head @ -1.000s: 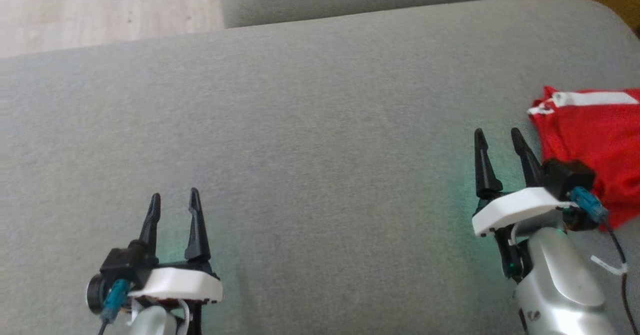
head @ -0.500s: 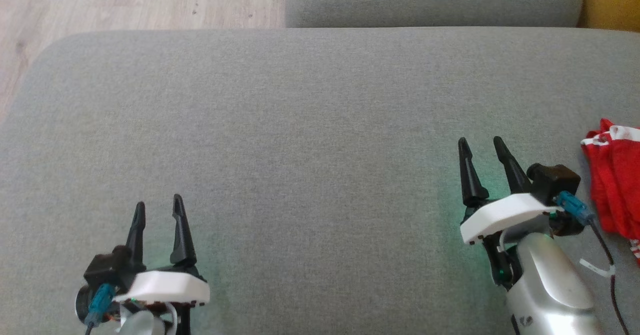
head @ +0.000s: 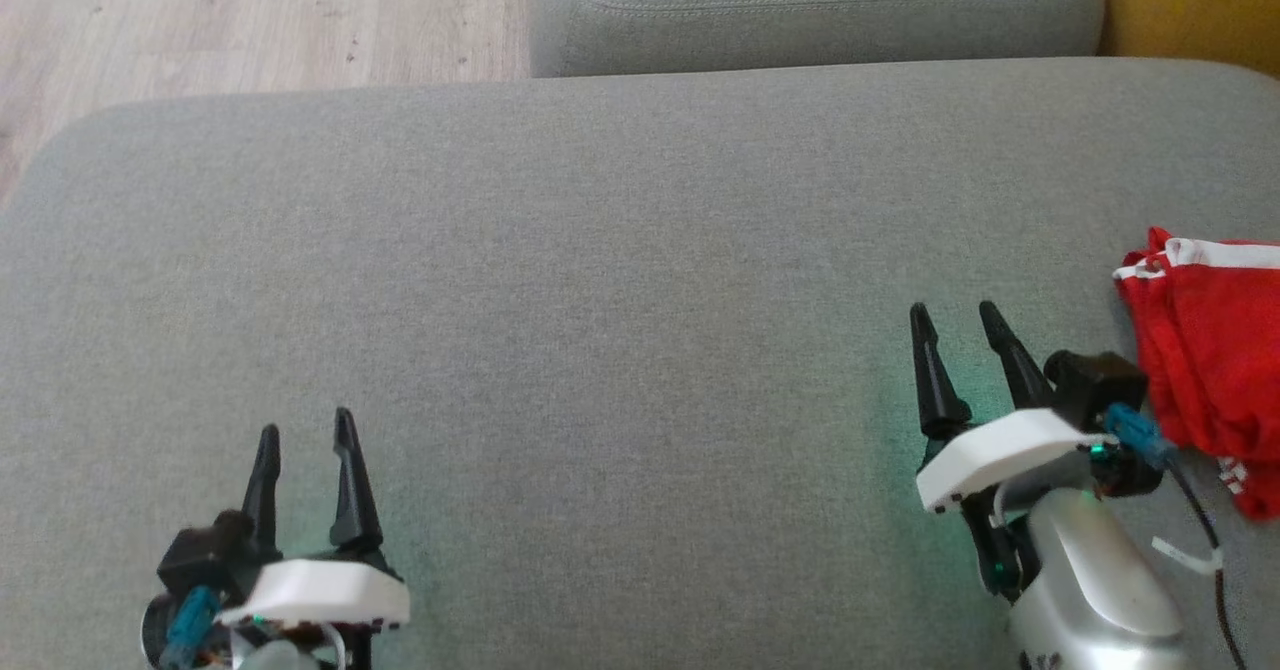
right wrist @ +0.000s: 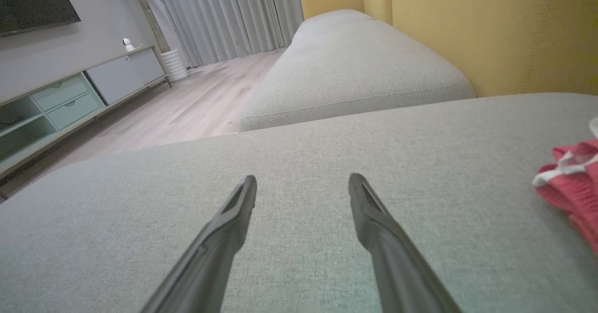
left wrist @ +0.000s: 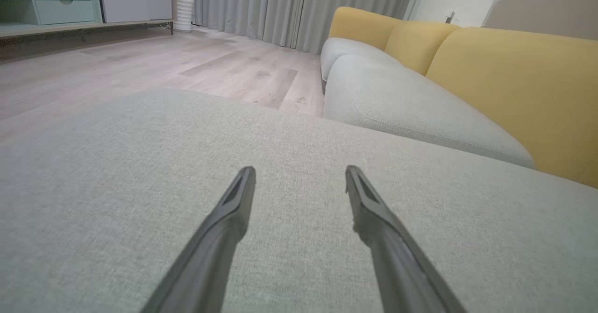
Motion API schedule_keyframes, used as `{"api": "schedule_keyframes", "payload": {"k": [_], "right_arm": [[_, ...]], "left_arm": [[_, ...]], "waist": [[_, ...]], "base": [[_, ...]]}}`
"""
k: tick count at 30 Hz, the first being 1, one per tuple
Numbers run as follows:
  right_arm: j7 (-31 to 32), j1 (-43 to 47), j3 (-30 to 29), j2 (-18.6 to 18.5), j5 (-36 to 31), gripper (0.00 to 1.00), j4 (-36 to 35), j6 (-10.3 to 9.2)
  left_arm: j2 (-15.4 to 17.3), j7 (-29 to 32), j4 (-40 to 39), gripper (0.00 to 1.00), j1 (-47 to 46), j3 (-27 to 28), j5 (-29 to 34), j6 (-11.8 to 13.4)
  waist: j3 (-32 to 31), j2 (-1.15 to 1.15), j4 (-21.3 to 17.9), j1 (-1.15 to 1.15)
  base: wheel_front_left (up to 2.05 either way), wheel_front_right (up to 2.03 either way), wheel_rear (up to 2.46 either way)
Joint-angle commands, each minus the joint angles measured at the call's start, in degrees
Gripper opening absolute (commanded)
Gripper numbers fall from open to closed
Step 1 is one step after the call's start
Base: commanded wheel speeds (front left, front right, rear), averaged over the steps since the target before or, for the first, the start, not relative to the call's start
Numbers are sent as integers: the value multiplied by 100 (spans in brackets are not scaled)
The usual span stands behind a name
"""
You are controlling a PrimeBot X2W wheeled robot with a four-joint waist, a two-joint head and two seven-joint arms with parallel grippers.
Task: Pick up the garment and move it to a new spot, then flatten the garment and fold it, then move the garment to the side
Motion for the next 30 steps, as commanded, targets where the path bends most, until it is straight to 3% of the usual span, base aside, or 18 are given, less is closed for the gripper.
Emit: {"api": "schedule_keyframes", "payload": {"k": [1, 7, 8, 12, 30], "right_arm": [[-63, -93, 133, 8, 22, 100, -151, -4], [-63, -108, 152, 8, 49, 100, -160, -4], [1, 50, 16, 0, 19, 0, 5, 0], [45, 223, 2, 14, 62, 0, 224, 0], [339, 382, -185, 13, 1191, 0, -178, -1]], "left_arm": [[41, -29, -143, 100, -99, 172, -1, -13], [41, -29, -114, 100, -112, 132, -100, -75], [0, 1, 27, 0, 54, -12, -98, -81], [-11, 25, 293, 0, 134, 4, -142, -82], [-3, 326, 103, 0, 103, 122, -1204, -141]], "waist": [[-3, 0, -1, 0], [23, 0, 6, 0], [22, 0, 5, 1], [20, 0, 4, 1], [-31, 0, -20, 1]], "base": [[0, 0, 0], [0, 0, 0], [0, 0, 0], [0, 0, 0], [0, 0, 0]]}}
